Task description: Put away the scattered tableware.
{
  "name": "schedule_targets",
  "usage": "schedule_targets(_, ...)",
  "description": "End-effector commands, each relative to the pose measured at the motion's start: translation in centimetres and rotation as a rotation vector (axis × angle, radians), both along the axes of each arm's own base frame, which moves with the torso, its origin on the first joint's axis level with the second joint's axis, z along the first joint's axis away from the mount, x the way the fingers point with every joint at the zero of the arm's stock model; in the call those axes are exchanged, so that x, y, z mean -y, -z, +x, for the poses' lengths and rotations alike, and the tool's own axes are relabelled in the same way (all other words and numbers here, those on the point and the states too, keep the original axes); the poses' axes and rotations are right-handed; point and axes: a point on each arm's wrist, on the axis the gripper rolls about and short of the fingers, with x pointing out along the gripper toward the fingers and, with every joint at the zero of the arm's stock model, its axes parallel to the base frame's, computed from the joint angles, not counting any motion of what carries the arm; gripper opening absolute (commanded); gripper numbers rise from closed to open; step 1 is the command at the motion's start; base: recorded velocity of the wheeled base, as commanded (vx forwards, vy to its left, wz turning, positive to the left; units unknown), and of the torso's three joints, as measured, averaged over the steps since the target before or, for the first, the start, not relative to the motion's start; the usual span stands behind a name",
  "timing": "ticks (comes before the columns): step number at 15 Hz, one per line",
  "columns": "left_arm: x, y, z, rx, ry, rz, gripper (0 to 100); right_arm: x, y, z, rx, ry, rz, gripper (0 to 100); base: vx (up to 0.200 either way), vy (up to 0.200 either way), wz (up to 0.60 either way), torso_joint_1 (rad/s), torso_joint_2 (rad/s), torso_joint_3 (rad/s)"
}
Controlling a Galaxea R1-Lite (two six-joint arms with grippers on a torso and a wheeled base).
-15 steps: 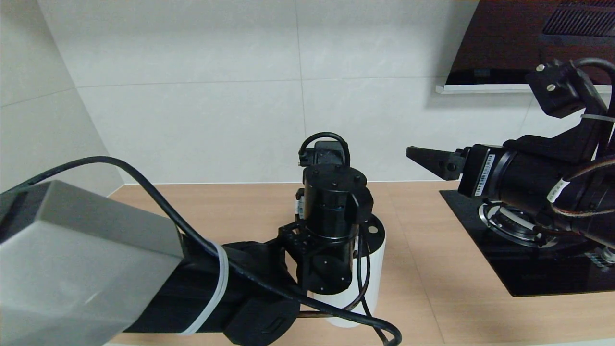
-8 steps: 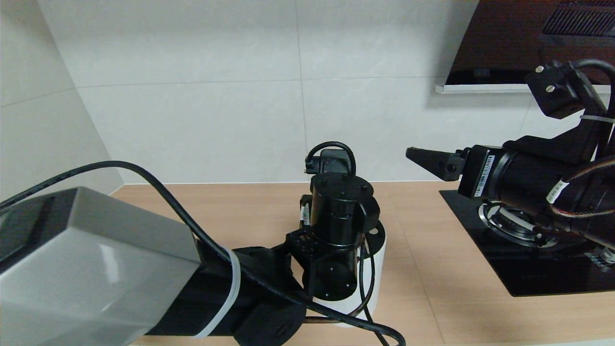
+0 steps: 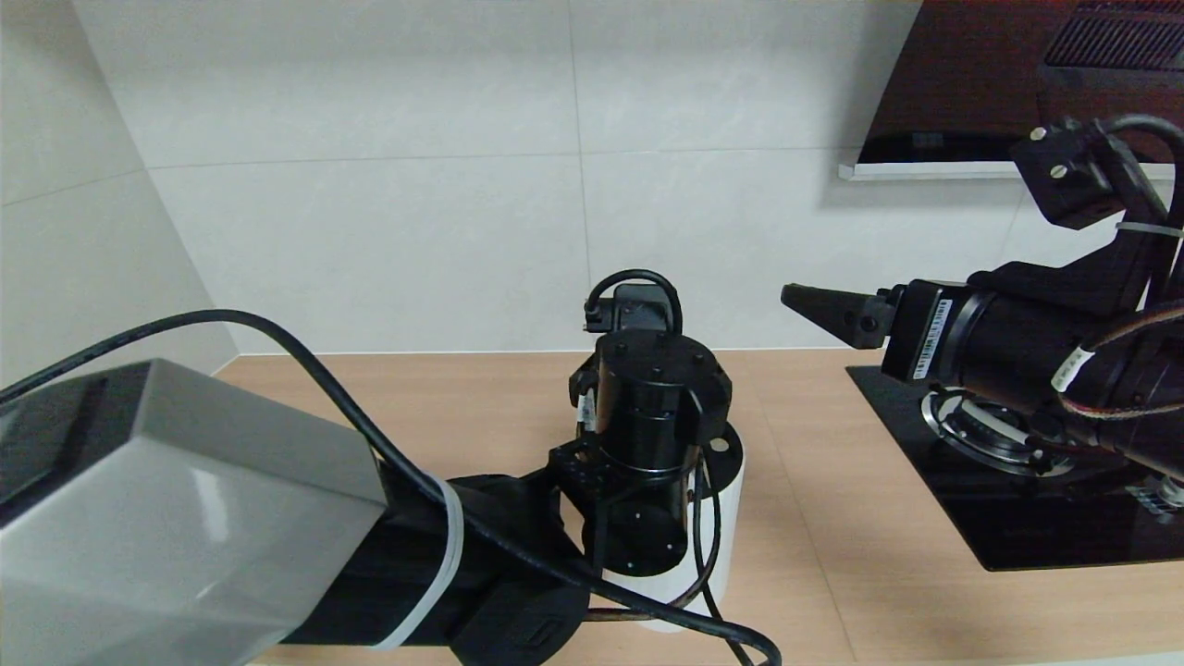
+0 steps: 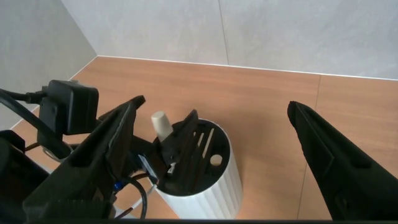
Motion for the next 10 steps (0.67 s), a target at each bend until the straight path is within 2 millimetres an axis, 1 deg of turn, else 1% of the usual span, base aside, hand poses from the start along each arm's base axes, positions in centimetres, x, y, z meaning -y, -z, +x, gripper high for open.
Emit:
schedule_targets(1,-0.5,-1.8,-0.3,0.046,0.003,-0.061,100,0.0,-0.1,0.0,0.002,0.000,0.002,100,0.000,0.000,0.00,0.000,0.00,0.000)
schedule_targets(2,-1.1,-3.7,-0.7,0.094,0.006,-0.124,100,0.1,-0.2,-0.1,0.007,0.000,0.006,100,0.000,0.000,0.00,0.000,0.00,0.000)
schedule_targets(3,-2.4,-5.8,-1.2,0.140,0.009,-0.181,100,0.3,-0.4,0.0,0.013,0.007,0.011,100,0.000,0.000,0.00,0.000,0.00,0.000)
schedule_targets(4,-4.4,-7.8,-2.0,0.182,0.031,-0.228,100,0.5,-0.6,0.2,0.019,0.023,0.016,100,0.000,0.000,0.00,0.000,0.00,0.000)
schedule_targets(5,-6.7,-9.4,-3.1,0.214,0.087,-0.253,100,0.9,-0.7,0.3,0.027,0.036,0.013,100,0.000,0.000,0.00,0.000,0.00,0.000)
schedule_targets(6,-8.7,-10.5,-4.3,0.236,0.150,-0.264,100,1.3,-1.0,0.3,0.045,0.049,0.001,100,0.000,0.000,0.00,0.000,0.00,0.000)
schedule_targets(7,-12.5,-12.0,-7.0,0.282,0.298,-0.274,100,2.4,-1.5,0.2,0.084,0.082,-0.018,100,0.000,0.000,0.00,0.000,0.00,0.000)
schedule_targets(8,-14.7,-12.7,-8.8,0.313,0.392,-0.279,100,3.2,-2.1,-0.2,0.110,0.101,-0.019,100,0.000,0.000,0.00,0.000,0.00,0.000)
schedule_targets(9,-17.2,-13.5,-10.9,0.341,0.454,-0.277,100,4.3,-2.5,-1.4,0.134,0.120,-0.004,100,0.000,0.000,0.00,0.000,0.00,0.000)
schedule_targets(10,-19.2,-13.9,-12.0,0.348,0.447,-0.269,100,5.5,-2.1,-2.7,0.141,0.130,-0.002,100,0.000,0.000,0.00,0.000,0.00,0.000)
